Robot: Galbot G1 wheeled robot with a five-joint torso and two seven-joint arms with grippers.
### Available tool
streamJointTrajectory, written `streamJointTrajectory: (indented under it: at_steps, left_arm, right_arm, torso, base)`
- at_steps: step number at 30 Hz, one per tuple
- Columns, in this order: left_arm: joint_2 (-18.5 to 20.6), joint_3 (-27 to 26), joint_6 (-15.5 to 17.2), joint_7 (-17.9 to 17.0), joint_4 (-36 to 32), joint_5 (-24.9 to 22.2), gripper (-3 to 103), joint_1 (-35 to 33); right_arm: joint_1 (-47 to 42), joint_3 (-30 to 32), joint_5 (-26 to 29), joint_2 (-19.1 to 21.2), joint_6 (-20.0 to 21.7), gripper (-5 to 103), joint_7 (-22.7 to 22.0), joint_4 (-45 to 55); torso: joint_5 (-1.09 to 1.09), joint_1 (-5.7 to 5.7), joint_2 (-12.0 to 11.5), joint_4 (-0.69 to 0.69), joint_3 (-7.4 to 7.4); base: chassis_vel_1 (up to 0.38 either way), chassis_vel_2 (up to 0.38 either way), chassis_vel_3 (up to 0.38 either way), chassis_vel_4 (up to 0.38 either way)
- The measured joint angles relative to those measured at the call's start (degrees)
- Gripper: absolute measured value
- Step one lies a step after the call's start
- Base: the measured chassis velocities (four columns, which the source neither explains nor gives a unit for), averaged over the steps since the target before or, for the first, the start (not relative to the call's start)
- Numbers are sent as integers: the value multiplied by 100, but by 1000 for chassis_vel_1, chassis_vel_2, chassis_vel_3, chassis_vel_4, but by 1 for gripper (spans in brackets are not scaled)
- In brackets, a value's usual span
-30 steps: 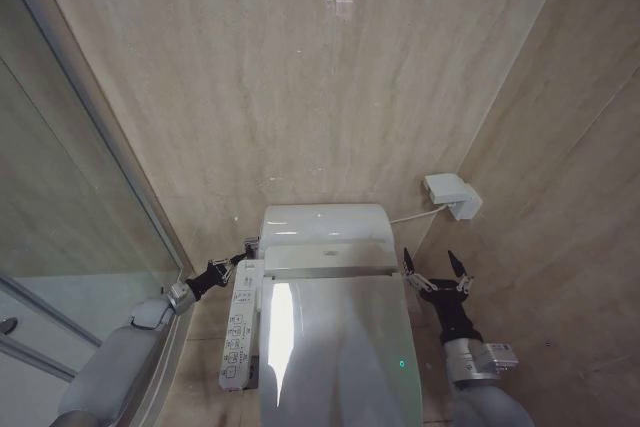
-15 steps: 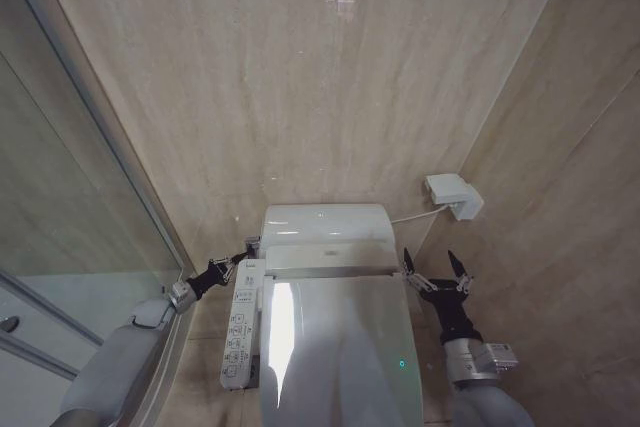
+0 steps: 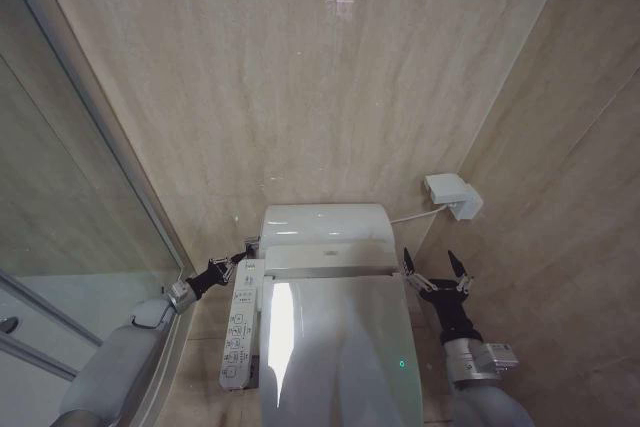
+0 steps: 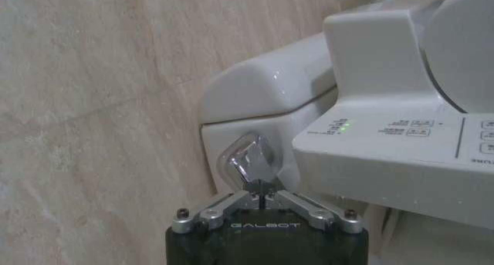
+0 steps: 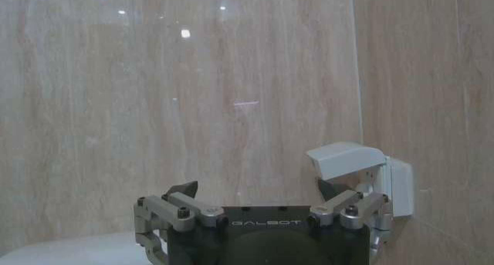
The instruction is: Open the toilet lid, clean the toilet bowl with a toilet brush, close the toilet lid, and flush.
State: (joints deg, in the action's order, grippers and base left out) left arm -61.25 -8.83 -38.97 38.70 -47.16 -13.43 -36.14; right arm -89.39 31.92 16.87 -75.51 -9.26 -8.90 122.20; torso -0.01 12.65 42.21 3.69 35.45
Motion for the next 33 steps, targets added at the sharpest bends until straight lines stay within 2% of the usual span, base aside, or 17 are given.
streamJointTrajectory:
  at_steps: [13,20,21,25,28,29,31,32,33]
  left_arm:
    - [-2,-52,1,-3,-15,0,0,-22]
    - [-24,-428,-4,-220,-303,1,0,-295]
    - [-7,-604,-92,-272,-406,39,0,-474]
    - [118,-880,-188,-524,-703,-82,0,-864]
    - [242,-1100,-190,-996,-1137,-219,0,-1209]
    - [242,-1100,-190,-996,-1137,-219,0,-1209]
    - [275,-1259,-35,-1625,-1560,-246,0,-1440]
    - [275,-1259,-35,-1625,-1560,-246,0,-1440]
    - [277,-1318,111,-2046,-1790,-246,0,-1545]
  right_arm:
    - [0,0,0,0,0,100,0,0]
    - [0,0,0,0,0,100,0,0]
    - [0,0,0,0,0,100,0,0]
    - [0,0,0,0,0,100,0,0]
    - [0,0,0,0,0,100,1,0]
    - [0,0,0,0,0,100,1,0]
    - [0,0,0,0,0,100,0,1]
    - [0,0,0,0,0,100,0,1]
    - [0,0,0,0,0,100,0,0]
  torso:
    - [0,0,0,-2,0]
    - [0,0,0,0,0]
    - [0,1,0,0,0]
    - [0,0,0,-5,0]
    - [0,0,0,-5,0]
    - [0,0,0,-5,0]
    - [1,0,1,-2,0]
    - [1,0,1,-2,0]
    - [1,0,1,-2,0]
  base:
    - [0,0,0,0]
    - [0,0,0,0]
    - [0,0,0,0]
    - [0,0,0,0]
    - [0,0,0,0]
    - [0,0,0,0]
    - [0,0,0,0]
    - [0,0,0,0]
    - [0,0,0,0]
